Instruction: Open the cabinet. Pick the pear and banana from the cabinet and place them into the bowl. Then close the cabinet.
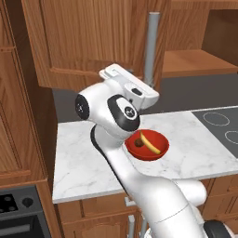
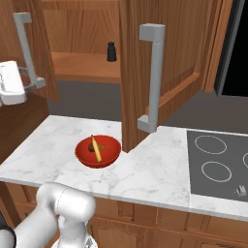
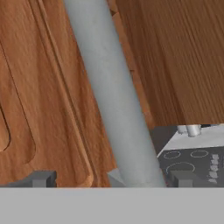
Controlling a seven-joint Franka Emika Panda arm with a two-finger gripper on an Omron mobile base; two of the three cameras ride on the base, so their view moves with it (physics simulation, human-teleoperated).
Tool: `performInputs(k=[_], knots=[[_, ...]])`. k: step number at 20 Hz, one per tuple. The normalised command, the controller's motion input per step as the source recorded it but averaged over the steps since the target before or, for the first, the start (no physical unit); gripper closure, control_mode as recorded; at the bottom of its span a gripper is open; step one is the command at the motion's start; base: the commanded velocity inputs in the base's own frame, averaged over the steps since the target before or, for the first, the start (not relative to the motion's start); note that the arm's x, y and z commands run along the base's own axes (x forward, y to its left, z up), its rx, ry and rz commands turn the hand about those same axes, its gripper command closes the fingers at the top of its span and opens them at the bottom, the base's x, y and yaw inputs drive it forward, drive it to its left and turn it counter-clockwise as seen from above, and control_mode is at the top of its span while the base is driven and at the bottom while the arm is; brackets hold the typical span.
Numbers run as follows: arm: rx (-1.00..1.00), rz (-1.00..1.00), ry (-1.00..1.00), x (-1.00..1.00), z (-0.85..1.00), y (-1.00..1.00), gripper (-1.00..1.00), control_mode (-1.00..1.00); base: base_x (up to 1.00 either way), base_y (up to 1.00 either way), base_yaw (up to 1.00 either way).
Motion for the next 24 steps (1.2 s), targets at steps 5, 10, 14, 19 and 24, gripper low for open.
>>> performInputs(k=[5,10,14,19,24], knots=[[0.07,0.04,0.06,1.0,-0.04,-0.28,-1.0,-1.0,0.0,0.0,0.0],[0.01,0.05,0.03,1.0,-0.18,-0.15,-1.0,-1.0,0.0,0.0,0.0],[0.0,0.03,0.0,0.89,-0.26,-0.1,-1.0,-1.0,0.0,0.0,0.0],[0.0,0.0,0.0,0.59,-0.19,-0.05,-1.0,-1.0,0.0,0.0,0.0],[0.0,0.0,0.01,0.06,0.11,0.0,-1.0,-1.0,0.0,0.0,0.0]])
